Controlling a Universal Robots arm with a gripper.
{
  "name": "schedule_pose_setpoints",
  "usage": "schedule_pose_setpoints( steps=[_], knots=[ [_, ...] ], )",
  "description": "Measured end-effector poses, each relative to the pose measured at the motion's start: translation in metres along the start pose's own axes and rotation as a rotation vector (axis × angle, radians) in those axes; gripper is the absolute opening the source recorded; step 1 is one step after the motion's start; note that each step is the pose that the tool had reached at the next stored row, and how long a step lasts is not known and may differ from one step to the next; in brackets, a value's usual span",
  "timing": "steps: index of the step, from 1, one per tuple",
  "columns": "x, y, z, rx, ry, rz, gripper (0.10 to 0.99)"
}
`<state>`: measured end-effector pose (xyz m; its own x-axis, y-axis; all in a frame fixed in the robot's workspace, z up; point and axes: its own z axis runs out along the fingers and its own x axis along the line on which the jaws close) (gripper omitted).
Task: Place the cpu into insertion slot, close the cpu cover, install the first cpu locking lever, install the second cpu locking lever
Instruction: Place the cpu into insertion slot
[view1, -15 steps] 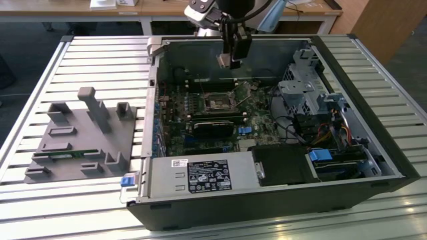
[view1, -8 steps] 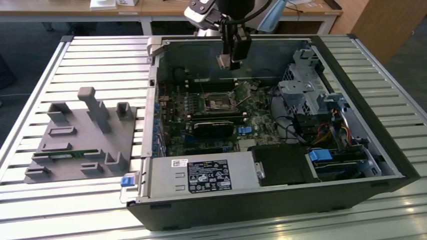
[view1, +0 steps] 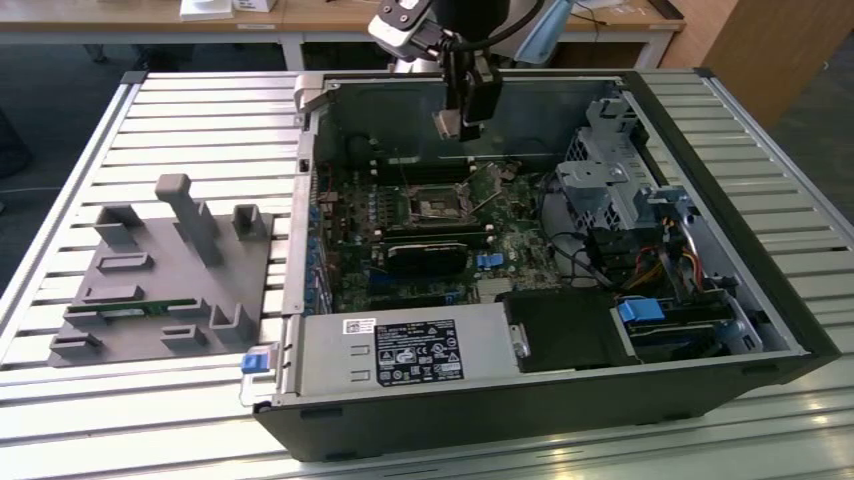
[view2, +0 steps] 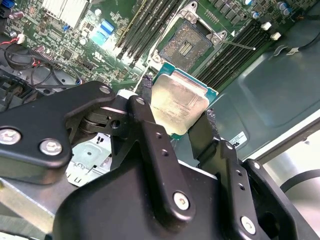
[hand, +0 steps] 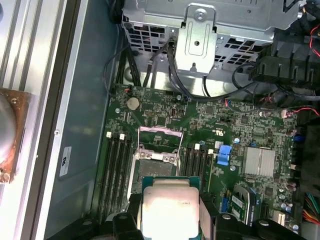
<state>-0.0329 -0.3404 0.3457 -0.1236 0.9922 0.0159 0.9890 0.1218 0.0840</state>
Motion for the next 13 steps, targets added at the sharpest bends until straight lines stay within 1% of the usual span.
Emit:
schedule_pose_setpoints(
  steps=[10,13],
  knots=[
    [-0.0001,-0.0002,0.0023,0.000,-0.0002,0.000,0.541],
    [0.0000,-0.0003,0.0031,0.000,-0.0026,0.000,0.541]
  ],
)
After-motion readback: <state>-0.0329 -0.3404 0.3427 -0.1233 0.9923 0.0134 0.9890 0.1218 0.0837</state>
